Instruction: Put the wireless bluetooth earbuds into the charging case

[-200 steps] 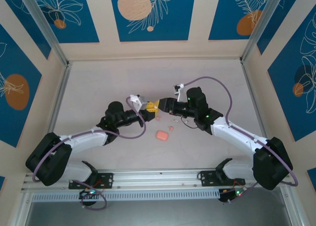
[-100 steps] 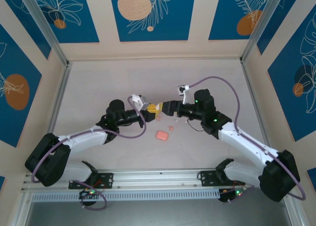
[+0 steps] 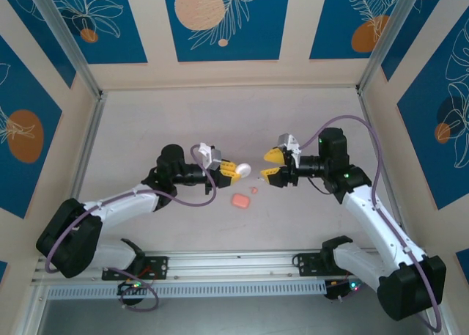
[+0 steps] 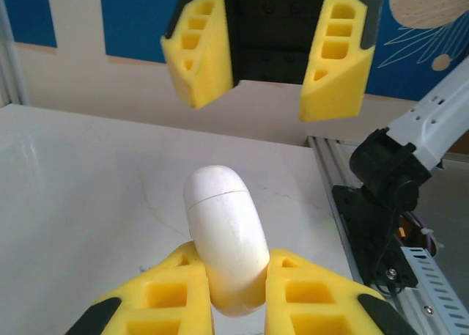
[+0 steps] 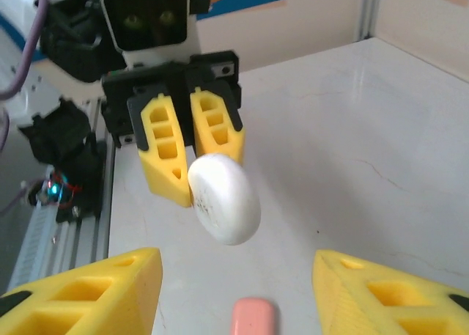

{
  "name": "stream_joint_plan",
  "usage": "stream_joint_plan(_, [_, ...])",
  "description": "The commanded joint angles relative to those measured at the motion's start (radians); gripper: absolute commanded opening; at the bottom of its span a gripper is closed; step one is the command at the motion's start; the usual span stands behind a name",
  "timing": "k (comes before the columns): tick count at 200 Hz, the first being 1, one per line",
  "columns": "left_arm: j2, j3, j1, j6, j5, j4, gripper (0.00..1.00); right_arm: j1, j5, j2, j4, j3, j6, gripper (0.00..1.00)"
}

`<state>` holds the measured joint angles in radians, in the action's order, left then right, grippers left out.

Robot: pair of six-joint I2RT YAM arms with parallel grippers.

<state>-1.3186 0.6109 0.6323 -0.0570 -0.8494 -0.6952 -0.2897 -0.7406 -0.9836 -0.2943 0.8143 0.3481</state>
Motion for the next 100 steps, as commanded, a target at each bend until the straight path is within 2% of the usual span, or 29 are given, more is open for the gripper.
stream_joint_plan(1, [-0.005, 0.027, -0.010, 0.023, -0.086, -0.049, 0.07, -0.020, -0.058, -0.053, -0.131, 0.072, 0.190, 0.56])
stream_joint_plan(76, [-0.001, 0.024, -0.010, 0.026, -0.092, -0.064, 0.06, -0.131, -0.098, -0.227, -0.200, 0.178, 0.276, 0.56])
stream_joint_plan(100, [-0.001, 0.020, -0.010, 0.024, -0.091, -0.066, 0.06, -0.144, -0.129, -0.265, -0.223, 0.206, 0.295, 0.51])
